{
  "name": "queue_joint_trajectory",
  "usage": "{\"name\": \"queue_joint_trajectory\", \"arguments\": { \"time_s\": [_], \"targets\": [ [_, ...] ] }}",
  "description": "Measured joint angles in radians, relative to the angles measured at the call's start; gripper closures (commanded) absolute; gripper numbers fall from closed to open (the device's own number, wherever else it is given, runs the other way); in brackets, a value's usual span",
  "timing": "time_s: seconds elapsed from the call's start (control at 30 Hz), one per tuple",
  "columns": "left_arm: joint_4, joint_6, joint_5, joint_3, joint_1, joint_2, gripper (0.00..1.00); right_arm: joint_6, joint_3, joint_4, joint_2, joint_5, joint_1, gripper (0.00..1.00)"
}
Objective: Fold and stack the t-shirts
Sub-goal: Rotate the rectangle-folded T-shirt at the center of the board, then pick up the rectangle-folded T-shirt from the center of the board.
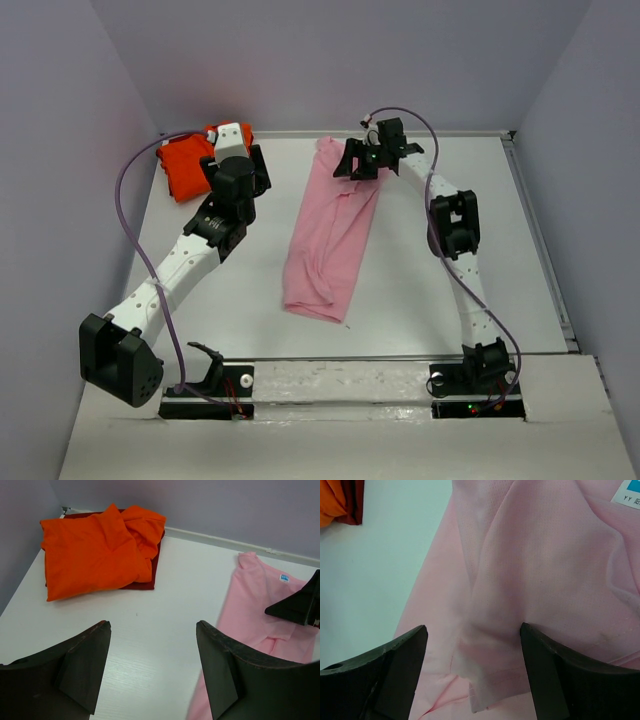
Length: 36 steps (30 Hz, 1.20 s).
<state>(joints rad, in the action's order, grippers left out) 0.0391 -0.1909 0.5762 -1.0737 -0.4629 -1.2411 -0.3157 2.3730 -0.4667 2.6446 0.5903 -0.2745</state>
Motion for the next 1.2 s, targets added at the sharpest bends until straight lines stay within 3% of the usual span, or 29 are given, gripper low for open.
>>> {"name": "queue_joint_trajectory", "arguments": {
  "time_s": [0.23, 0.33, 0.6, 0.73, 0.87, 1.03, 1.2],
  "targets": [
    [0.002, -0.001, 0.001, 0.0, 0.0, 0.0, 0.21, 0.051, -0.026, -0.05, -0.039, -0.035, -0.031, 0.17],
    [0.01, -0.001, 0.003, 0.002, 0.0, 0.0, 0.21, 0.066, -0.163, -0.072, -0.166, -0.072, -0.041, 0.16],
    [0.035, -0.018, 0.045, 0.048, -0.061, 0.014, 0.21, 0.074, -0.615, 0.026, -0.788, -0.171, -0.092, 0.16],
    [-0.045, -0.122, -0.019, 0.046, -0.143, 0.015, 0.23, 0.037, -0.995, 0.163, -1.109, -0.241, -0.209, 0.18],
    [-0.034, -0.262, -0.14, 0.216, -0.144, 0.098, 0.24, -0.04, -1.379, 0.252, -1.233, -0.296, -0.309, 0.19],
    [-0.036, -0.407, -0.27, 0.482, -0.15, 0.23, 0.24, -0.147, -1.709, 0.261, -1.343, -0.372, -0.365, 0.19],
    [-0.012, -0.49, -0.346, 0.618, -0.165, 0.282, 0.24, -0.234, -1.838, 0.315, -1.444, -0.42, -0.419, 0.19]
  ]
}}
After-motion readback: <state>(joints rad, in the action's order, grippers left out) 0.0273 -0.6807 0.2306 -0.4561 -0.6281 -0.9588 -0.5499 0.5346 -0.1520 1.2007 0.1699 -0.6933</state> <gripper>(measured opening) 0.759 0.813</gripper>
